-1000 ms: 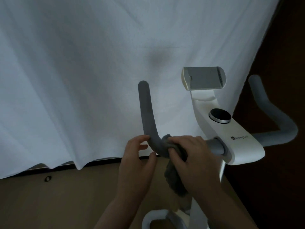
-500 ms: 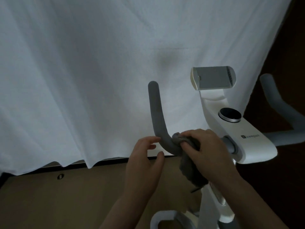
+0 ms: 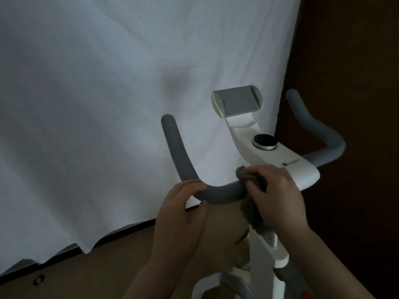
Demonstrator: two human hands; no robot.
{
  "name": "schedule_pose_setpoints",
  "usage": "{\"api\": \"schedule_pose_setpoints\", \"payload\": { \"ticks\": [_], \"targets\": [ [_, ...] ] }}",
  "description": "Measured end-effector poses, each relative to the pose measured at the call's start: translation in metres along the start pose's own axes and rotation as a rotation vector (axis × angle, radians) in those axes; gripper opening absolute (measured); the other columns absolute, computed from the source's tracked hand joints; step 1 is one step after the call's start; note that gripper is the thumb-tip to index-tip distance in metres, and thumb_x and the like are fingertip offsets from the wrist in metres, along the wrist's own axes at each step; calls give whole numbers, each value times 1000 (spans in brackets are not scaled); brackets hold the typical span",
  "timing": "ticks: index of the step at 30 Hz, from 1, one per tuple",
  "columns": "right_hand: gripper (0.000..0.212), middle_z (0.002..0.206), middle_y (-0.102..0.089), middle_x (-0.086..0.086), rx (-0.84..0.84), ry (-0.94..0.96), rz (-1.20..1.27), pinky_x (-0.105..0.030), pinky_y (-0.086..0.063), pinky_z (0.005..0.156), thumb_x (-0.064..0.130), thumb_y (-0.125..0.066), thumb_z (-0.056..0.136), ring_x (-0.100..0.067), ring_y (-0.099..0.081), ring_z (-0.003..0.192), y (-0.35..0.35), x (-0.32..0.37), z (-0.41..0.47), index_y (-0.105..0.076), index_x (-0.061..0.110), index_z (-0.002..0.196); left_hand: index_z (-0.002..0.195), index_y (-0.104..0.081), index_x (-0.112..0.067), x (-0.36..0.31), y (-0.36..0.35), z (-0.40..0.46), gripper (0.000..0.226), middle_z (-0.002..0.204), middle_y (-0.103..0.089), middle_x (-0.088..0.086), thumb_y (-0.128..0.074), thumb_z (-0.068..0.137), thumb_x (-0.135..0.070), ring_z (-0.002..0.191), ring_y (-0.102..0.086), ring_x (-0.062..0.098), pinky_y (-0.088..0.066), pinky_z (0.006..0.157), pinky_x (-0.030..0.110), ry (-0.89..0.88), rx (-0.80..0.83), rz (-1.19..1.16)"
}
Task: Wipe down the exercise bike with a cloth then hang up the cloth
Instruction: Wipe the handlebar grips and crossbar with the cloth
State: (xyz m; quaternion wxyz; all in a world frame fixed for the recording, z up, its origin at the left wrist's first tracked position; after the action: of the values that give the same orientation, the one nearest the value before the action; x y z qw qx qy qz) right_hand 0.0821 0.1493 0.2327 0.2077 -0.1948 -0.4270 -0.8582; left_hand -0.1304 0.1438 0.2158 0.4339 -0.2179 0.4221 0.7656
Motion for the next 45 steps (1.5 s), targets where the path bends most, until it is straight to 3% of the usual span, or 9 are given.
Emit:
{"api": "schedule_pose_setpoints", "payload": {
  "ticks": [3, 8, 15, 20, 29, 34, 39, 43, 45],
  "targets": [
    [23, 110, -67, -1, -184, -172, -62, -32, -50, 84, 18, -63, 88, -20, -59, 103, 16, -22, -14, -68, 17, 111, 107, -63, -29, -4, -1, 4, 30, 112, -63, -12, -65, 82, -13, 105, -52, -7, -37, 93, 4, -55, -26, -9],
    [20, 105, -67, 3, -197, -121, -64, -29, -52, 80, 18, -65, 89, -14, -59, 102, 12, -14, -11, -69, 19, 108, 104, -69, -26, -16, -18, 7, 24, 111, -62, -16, -67, 84, -13, 108, -52, -6, -35, 88, 3, -79, 81, -49],
    [29, 116, -57, 17, -431, -534, 410, -30, -51, 90, 19, -66, 88, -1, -55, 106, -8, -31, -60, -59, 33, 112, 107, -67, -24, -35, -51, 23, 25, 115, -64, -13, -69, 83, -18, 105, -56, -1, -33, 111, 47, -262, 281, 104],
    [19, 106, -61, 11, -727, -877, 715, -37, -54, 90, 24, -60, 93, -5, -59, 100, -15, -50, -75, -57, 30, 110, 109, -66, -28, -36, -60, 23, 27, 115, -62, -17, -68, 84, -22, 103, -56, -3, -19, 118, 38, -307, 382, 139],
    [12, 98, -60, 11, -823, -985, 819, -31, -52, 84, 21, -59, 94, -11, -60, 97, -19, -57, -82, -55, 24, 104, 113, -64, -26, -33, -60, 23, 30, 110, -64, -17, -67, 83, -20, 100, -56, -3, -20, 118, 38, -343, 397, 121],
    [14, 98, -65, 9, -720, -876, 788, -33, -56, 82, 22, -61, 92, -5, -63, 91, -33, -37, -89, -58, 35, 98, 108, -66, -24, -31, -58, 26, 26, 103, -64, -17, -66, 84, -14, 91, -58, 2, -22, 117, 39, -331, 367, 112],
    [22, 115, -59, 12, -501, -585, 302, -30, -51, 89, 27, -63, 92, -3, -54, 104, 12, -37, -48, -65, 31, 113, 104, -68, -23, -27, -57, 30, 21, 98, -68, -13, -67, 83, -22, 72, -55, 4, -26, 114, 50, -314, 292, 140],
    [18, 107, -59, 6, -219, -139, -90, -26, -50, 81, 23, -66, 88, -10, -54, 102, 6, 9, -23, -71, 25, 106, 98, -70, -24, -26, -57, 33, 22, 93, -70, -14, -58, 86, -38, 78, -58, 2, -38, 101, 55, -297, 268, 119],
    [17, 108, -59, 7, -92, -114, -188, -26, -48, 81, 28, -61, 92, -10, -52, 104, 10, -1, -7, -70, 28, 106, 96, -71, -24, -28, -57, 35, 17, 92, -70, -13, -60, 86, -34, 77, -58, 1, -38, 99, 56, -289, 240, 119]
  ]
}}
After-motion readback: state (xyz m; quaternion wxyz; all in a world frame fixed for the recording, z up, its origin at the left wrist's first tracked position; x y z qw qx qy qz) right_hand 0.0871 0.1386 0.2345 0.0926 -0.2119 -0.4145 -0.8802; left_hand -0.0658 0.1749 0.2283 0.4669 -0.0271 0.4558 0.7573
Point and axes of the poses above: each hand's wrist, its own z-axis towards the middle knuckle, its own y-axis out of the back of the hand, x = y × z, the point moved 10 cm from there along z, towards the middle knuckle
